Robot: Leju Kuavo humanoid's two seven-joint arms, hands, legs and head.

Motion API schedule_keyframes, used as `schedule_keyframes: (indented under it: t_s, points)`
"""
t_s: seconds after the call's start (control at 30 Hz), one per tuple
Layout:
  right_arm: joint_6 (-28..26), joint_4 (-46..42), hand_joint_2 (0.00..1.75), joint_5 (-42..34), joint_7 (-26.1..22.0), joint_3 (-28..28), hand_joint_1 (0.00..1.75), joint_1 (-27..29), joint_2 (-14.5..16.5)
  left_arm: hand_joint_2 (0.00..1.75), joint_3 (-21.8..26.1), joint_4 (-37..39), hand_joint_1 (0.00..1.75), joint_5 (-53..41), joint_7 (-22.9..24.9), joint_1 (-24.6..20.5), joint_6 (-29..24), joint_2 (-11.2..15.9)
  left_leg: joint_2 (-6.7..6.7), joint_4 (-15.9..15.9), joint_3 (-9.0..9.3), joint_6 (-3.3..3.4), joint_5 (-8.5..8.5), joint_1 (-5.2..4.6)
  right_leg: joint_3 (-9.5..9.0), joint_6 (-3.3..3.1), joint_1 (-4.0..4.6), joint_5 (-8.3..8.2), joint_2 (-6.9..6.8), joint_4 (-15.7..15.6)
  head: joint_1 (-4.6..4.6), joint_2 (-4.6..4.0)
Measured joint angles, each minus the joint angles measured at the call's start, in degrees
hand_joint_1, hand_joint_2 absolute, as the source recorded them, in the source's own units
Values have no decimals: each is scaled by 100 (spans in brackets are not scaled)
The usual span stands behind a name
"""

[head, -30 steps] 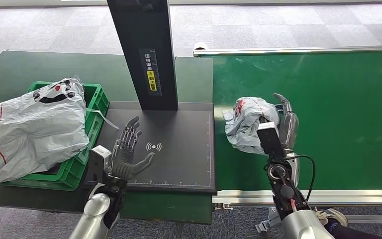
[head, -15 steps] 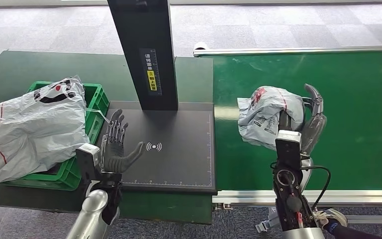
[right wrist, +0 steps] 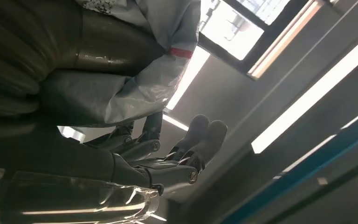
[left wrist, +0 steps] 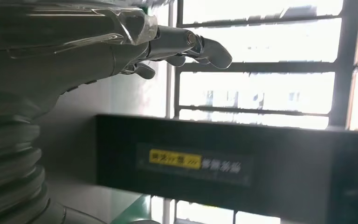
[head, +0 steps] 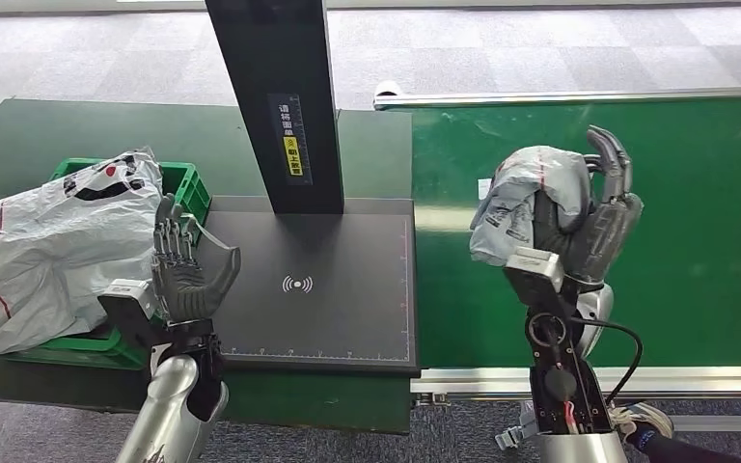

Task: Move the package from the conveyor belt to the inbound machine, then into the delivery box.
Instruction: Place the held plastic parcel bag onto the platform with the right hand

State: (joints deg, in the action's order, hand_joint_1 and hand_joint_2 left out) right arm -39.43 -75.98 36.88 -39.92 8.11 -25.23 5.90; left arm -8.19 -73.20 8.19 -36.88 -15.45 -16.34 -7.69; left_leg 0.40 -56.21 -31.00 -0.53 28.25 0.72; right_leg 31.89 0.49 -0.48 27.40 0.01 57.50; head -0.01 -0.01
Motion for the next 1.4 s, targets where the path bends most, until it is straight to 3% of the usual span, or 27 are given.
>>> schedule_keyframes:
  t_s: [0.07, 0.17, 0.3, 0.37, 0.57, 0.8, 1.13, 1.27, 1.4]
  points:
    - [0, -8, 175, 1074, -5, 182, 175, -135, 134, 175, 15, -53, 0, 105, -107, -79, -220, -28, -2, 0, 0, -4, -3, 2, 0, 0, 2, 0, -2, 1, 0, 0]
    - [0, 104, 175, 2086, 1, 466, 175, -302, 333, 175, 19, -86, 0, 267, -173, -172, -353, -61, -2, 3, -2, -8, -5, 3, -1, -1, 3, 0, -2, 2, 2, -1]
    - [0, 847, 175, 3978, 277, 1023, 175, -524, 543, 175, 24, -89, 0, 476, -276, -330, -396, -108, -1, 3, 1, -8, -7, 3, -2, -1, 3, 0, -4, 3, 3, -1]
    - [0, 1296, 175, 4378, 410, 1345, 175, -575, 597, 175, 23, -89, 0, 485, -301, -388, -427, -130, -9, 2, -2, -8, -9, 2, -2, -1, 3, 0, -13, 3, 3, -1]
    - [-1, 2314, 175, 4147, 906, 2312, 175, -737, 647, 175, -109, -89, 0, 803, -316, -515, -722, -102, -10, 2, -5, -9, -9, 1, 2, -1, 2, 0, -15, 2, 2, 0]
    - [-4, 3275, 175, 3479, 1223, 3326, 175, -1008, 636, 175, -72, -83, 0, 544, -318, -531, -348, -192, -4, 2, -3, -9, -10, 2, 3, -2, 2, -1, -9, 2, 3, -1]
    - [-12, 4579, 175, 2801, 1019, 3676, 175, -1246, 681, 175, -48, -55, 0, 610, -300, -585, -363, -248, -4, 1, -1, -10, -10, 2, 1, -3, 2, -2, -7, 2, 3, -1]
    - [43, 4629, 175, 2302, 1022, 3525, 24, -1249, 681, 175, -20, -56, 0, 605, -250, -581, -379, -257, -5, 1, -2, -10, -10, 2, 2, -3, 2, -2, -7, 2, 3, 0]
    - [768, 4628, 175, 582, 660, 2963, 0, -1242, 694, 175, 28, -81, 0, 595, -237, -493, -404, -243, -6, 1, -2, -10, -10, 2, 0, -3, 2, -2, -7, 2, 3, -1]
